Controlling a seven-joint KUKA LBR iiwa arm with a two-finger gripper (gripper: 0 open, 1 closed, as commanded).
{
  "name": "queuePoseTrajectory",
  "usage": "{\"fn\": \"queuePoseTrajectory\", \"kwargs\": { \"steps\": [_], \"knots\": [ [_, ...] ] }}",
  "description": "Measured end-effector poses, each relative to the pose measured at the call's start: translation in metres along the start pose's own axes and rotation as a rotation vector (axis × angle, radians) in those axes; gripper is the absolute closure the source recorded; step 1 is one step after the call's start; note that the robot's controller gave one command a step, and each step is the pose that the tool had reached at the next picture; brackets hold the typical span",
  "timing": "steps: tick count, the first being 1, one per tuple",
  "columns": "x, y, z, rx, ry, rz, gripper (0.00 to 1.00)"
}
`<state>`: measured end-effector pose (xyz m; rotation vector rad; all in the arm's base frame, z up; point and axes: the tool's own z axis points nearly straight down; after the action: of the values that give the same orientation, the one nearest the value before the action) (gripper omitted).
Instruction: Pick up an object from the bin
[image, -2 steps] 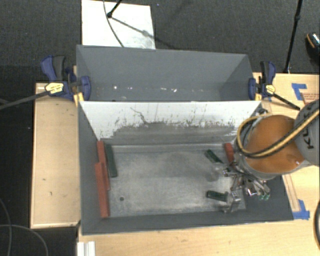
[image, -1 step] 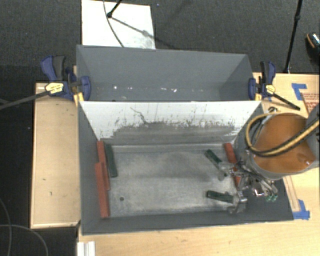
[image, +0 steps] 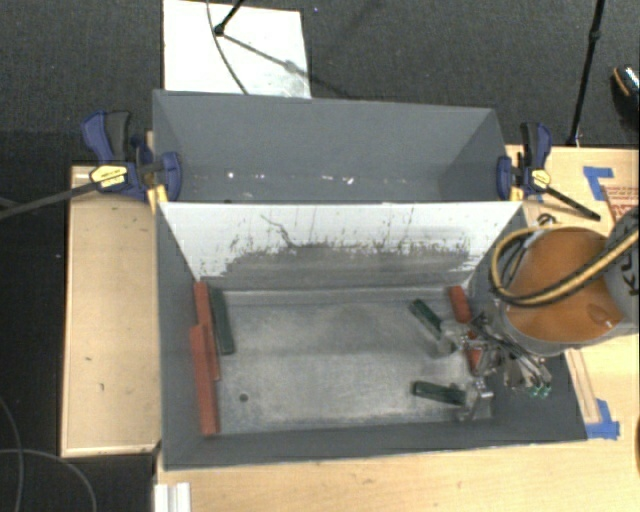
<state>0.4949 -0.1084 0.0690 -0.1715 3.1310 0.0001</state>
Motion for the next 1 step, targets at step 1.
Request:
{"fn": "queuePoseTrajectory", "kwargs": {
  "steps": [1],
  "knots": [
    [-0.0854, -0.0405, -0.0021, 0.002, -0.002, 0.134, 0.0]
  ]
}}
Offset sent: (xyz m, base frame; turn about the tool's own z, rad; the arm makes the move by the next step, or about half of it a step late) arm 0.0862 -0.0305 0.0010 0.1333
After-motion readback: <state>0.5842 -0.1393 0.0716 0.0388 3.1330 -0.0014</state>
